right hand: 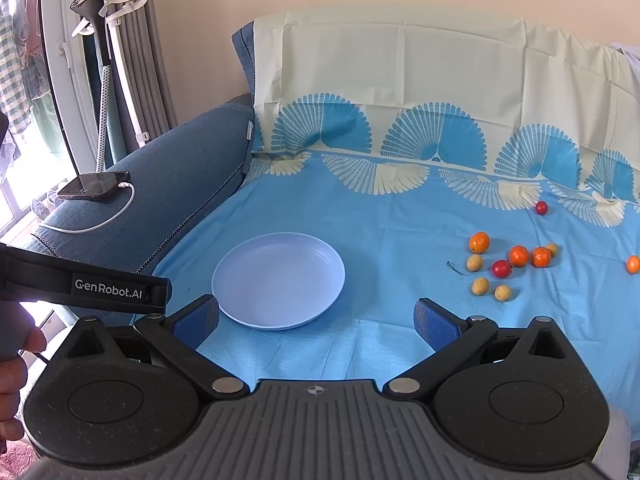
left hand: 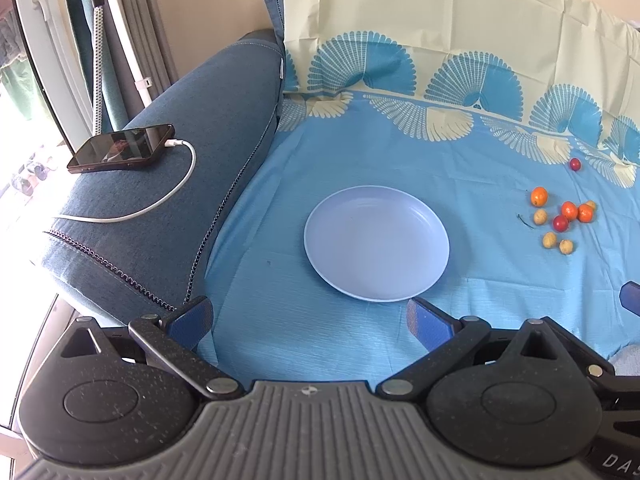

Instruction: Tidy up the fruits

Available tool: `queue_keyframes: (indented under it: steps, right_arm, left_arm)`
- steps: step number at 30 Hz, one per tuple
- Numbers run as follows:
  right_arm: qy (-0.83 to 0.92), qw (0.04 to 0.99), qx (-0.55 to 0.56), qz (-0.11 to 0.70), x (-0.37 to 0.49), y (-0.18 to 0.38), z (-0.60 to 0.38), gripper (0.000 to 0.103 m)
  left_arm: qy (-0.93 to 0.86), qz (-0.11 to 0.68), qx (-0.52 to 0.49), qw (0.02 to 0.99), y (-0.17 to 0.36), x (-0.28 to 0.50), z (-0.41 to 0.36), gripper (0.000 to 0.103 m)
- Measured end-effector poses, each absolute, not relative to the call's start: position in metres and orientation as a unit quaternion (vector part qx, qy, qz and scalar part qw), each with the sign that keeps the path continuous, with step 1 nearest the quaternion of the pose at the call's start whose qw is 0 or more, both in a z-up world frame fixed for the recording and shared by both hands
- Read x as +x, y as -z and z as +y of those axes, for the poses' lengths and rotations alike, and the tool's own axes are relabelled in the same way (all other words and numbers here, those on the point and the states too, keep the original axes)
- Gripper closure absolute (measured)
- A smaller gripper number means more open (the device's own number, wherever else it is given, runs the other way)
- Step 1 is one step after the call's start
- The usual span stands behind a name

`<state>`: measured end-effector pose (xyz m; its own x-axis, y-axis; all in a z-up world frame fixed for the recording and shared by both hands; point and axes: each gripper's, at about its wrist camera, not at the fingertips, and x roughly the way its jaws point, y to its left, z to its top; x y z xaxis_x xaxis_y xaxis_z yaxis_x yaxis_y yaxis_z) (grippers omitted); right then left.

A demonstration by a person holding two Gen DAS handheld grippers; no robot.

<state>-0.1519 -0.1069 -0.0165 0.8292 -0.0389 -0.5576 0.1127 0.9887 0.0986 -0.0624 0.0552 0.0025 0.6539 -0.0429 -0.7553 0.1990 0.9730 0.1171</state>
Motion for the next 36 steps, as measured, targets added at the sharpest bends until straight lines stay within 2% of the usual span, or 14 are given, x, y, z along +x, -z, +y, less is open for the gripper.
queue_keyframes:
  steps: [36]
  right_arm:
    - [0.03,0.954,0.108,0.278,-0.152,0.02,-0.115,0.0]
  left_arm:
    - [0.069,0.42,0.112,0.898,0.0,-0.064,0.044,0.0]
